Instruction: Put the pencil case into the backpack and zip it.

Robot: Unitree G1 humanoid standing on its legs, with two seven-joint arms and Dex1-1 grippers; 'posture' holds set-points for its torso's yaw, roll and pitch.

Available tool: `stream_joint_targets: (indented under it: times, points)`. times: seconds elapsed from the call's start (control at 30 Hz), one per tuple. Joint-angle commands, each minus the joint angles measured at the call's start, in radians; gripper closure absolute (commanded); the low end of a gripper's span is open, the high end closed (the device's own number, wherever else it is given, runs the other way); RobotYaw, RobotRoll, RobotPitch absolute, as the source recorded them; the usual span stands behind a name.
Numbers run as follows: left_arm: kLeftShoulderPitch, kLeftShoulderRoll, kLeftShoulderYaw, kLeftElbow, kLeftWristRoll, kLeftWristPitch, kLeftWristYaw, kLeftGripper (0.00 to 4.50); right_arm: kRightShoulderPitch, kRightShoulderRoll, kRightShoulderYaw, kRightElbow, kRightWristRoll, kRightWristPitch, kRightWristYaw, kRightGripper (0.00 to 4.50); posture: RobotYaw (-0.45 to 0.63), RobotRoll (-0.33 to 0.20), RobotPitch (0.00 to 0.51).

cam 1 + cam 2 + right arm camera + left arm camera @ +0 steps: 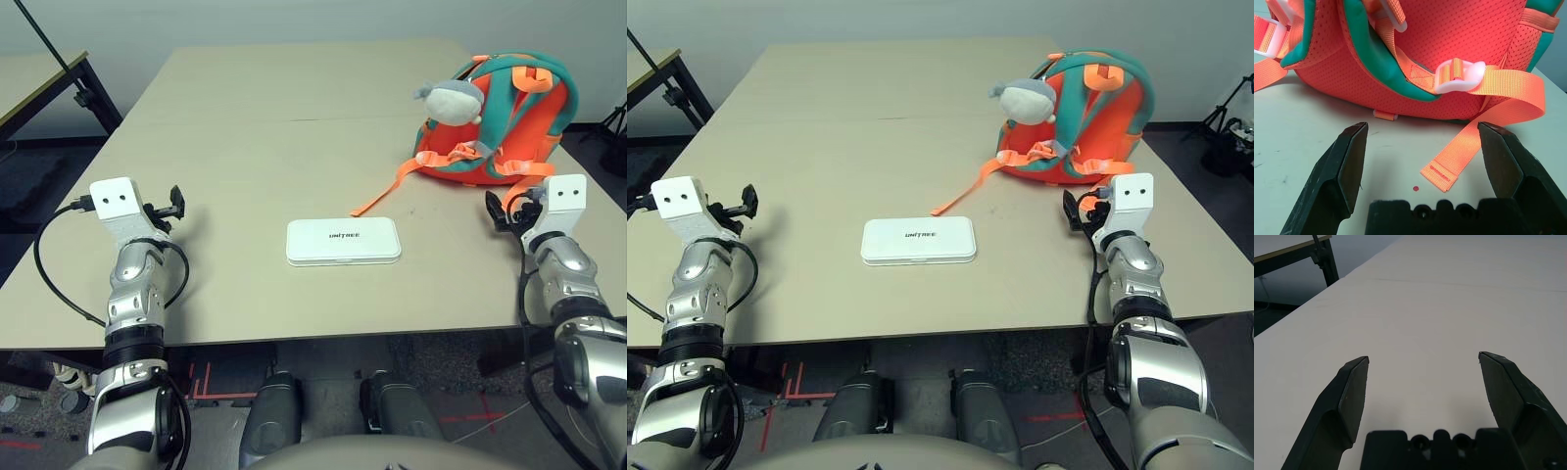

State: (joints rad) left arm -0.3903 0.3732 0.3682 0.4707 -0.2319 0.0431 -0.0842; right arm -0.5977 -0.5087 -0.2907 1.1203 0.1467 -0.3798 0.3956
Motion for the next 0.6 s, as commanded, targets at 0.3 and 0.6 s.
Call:
stream_joint_targets:
  times: [0.3,0.6]
  points:
    - [-0.061,0.069,-0.005,0.038,-0.178,0.221,-0.368,0.0,0.201,-0.064,0.016,-0.419,0.088,0.2,0.199,0.07,-0.08,0.0,0.009]
    - [-0.151,0.215,-0.067,0.057,-0.312,0.61,-0.724,0.0,0.423,-0.11,0.127,-1.037,0.134,0.576,0.309,1.02,-0.15,0.0,0.043]
